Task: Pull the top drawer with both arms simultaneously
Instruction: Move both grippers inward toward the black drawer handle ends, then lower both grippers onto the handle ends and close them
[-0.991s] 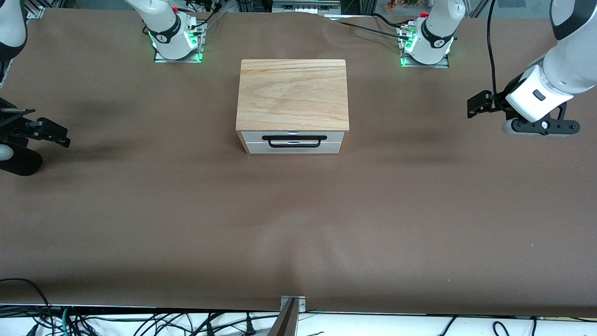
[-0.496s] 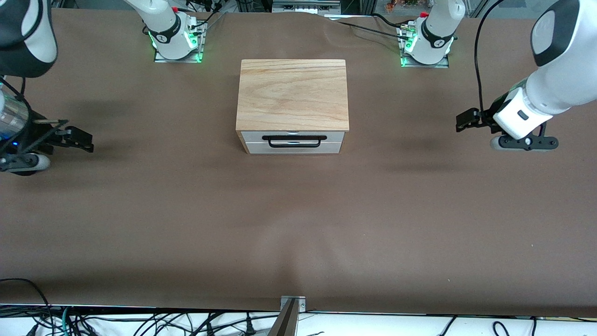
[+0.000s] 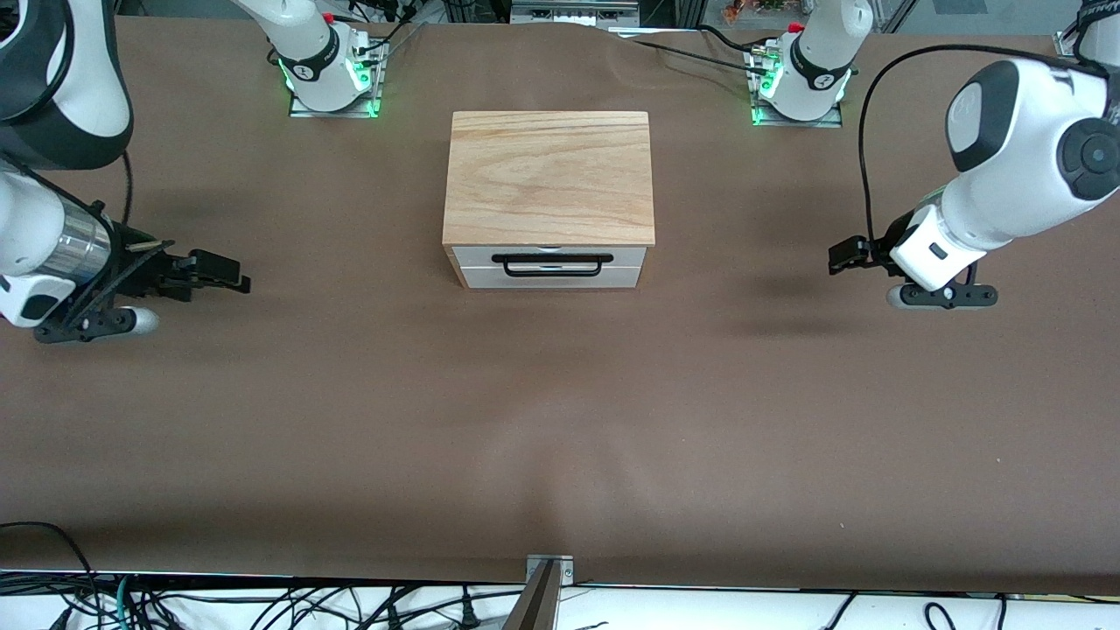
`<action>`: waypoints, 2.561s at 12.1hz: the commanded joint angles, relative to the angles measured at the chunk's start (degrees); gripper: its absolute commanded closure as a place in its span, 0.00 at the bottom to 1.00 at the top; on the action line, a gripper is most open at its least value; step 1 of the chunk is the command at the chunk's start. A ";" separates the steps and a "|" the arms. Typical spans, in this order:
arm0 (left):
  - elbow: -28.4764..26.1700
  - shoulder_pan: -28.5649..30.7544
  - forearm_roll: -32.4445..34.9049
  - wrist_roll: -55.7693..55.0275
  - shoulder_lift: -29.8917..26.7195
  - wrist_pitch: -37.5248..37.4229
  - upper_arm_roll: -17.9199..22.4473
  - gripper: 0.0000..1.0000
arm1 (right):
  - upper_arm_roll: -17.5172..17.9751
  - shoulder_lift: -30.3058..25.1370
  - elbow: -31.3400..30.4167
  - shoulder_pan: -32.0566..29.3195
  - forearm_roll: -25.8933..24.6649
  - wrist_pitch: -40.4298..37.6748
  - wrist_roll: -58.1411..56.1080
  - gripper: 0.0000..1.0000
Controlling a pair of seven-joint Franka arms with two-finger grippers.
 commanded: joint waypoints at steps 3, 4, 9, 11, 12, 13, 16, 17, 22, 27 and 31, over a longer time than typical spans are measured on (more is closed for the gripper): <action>-5.14 0.77 -1.56 0.32 4.71 10.48 -2.04 0.00 | -0.01 7.73 0.54 -0.03 19.39 0.00 -5.22 0.00; -5.15 0.77 -1.56 0.32 6.56 12.16 -3.18 0.00 | -0.01 9.31 -0.34 -0.03 22.47 -0.26 -8.64 0.00; -4.62 0.77 -18.55 2.77 13.24 17.71 -7.33 0.00 | 0.07 12.31 -9.39 0.50 40.07 -0.27 -24.13 0.00; -4.18 0.86 -29.80 10.47 15.53 17.80 -8.03 0.00 | 0.07 12.23 -11.85 2.34 45.41 -0.09 -26.15 0.00; -4.18 1.03 -37.69 15.22 16.58 17.71 -8.12 0.00 | 0.07 12.31 -12.56 2.95 47.70 0.09 -27.56 0.00; -4.18 1.03 -45.34 21.27 17.47 17.28 -8.12 0.00 | 0.07 12.40 -13.17 3.83 49.03 0.26 -29.23 0.00; -4.36 1.47 -61.81 39.47 19.66 14.74 -8.64 0.00 | 0.07 13.19 -17.20 6.90 57.36 2.19 -35.19 0.00; -4.36 2.17 -65.85 43.96 20.54 12.81 -8.65 0.00 | 0.07 13.54 -18.96 7.61 59.66 2.98 -38.70 0.00; -4.09 2.26 -85.55 64.70 26.08 1.72 -10.30 0.00 | 0.07 18.98 -23.02 12.18 71.17 3.87 -55.32 0.00; -4.09 1.38 -95.69 74.50 28.72 1.98 -14.88 0.07 | 0.16 19.96 -24.86 15.88 77.77 4.05 -59.99 0.00; -4.18 0.42 -96.13 76.61 29.60 2.16 -16.46 0.24 | 1.04 19.96 -26.01 15.88 78.40 3.52 -62.46 0.00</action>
